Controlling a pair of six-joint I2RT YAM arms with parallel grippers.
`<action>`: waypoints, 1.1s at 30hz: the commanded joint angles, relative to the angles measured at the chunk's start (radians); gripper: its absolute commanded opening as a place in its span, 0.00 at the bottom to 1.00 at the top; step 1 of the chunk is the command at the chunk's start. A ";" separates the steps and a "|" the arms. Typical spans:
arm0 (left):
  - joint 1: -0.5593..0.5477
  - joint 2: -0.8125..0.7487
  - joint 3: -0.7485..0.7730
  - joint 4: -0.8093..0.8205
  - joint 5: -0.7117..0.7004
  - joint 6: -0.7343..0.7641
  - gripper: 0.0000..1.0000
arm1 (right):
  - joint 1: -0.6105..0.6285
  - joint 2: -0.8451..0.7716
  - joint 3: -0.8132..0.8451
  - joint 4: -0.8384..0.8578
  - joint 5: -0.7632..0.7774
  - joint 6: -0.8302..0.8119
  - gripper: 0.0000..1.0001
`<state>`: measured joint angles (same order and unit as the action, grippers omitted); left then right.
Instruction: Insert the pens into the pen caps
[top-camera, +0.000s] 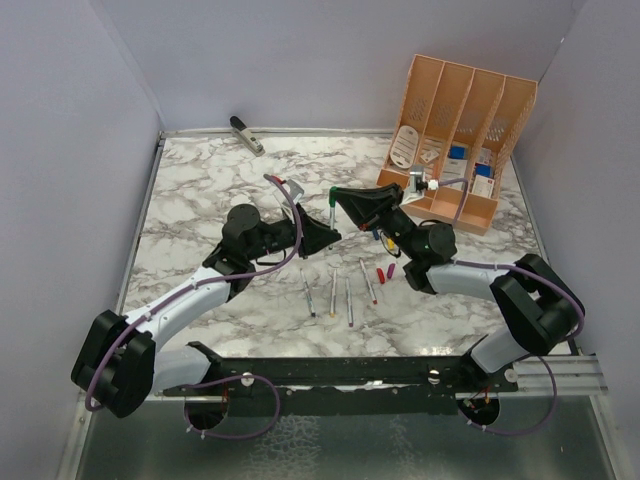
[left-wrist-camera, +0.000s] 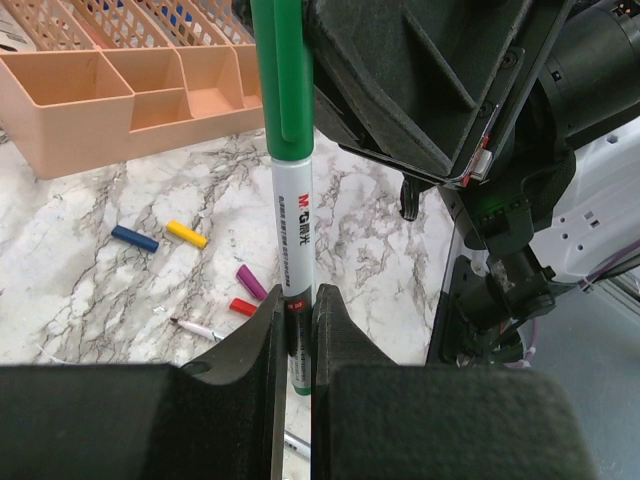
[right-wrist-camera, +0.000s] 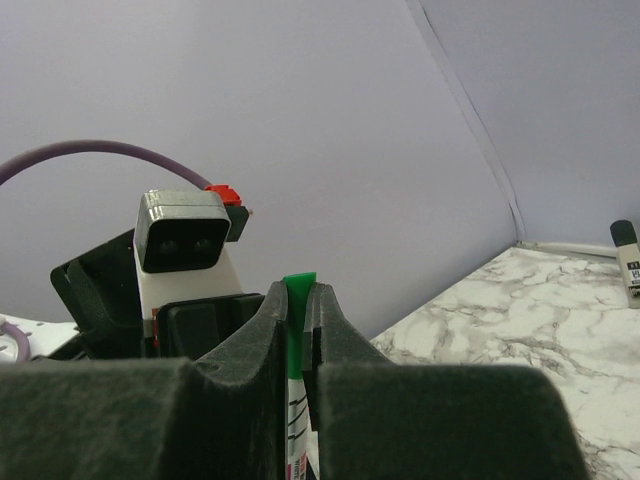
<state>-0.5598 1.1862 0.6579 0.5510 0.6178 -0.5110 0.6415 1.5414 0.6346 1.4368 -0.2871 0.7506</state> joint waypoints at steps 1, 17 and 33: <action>0.000 -0.105 0.051 0.211 -0.110 0.039 0.00 | 0.023 0.012 -0.044 -0.049 -0.072 -0.107 0.01; 0.007 -0.121 0.068 0.151 -0.220 0.111 0.00 | 0.093 0.017 -0.060 -0.273 -0.008 -0.203 0.01; 0.009 -0.010 -0.010 0.058 -0.187 0.094 0.00 | 0.093 -0.117 0.140 -0.347 0.099 -0.374 0.78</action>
<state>-0.5499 1.1503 0.6651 0.5713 0.4789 -0.4236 0.7261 1.4895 0.6880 1.1633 -0.2214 0.4744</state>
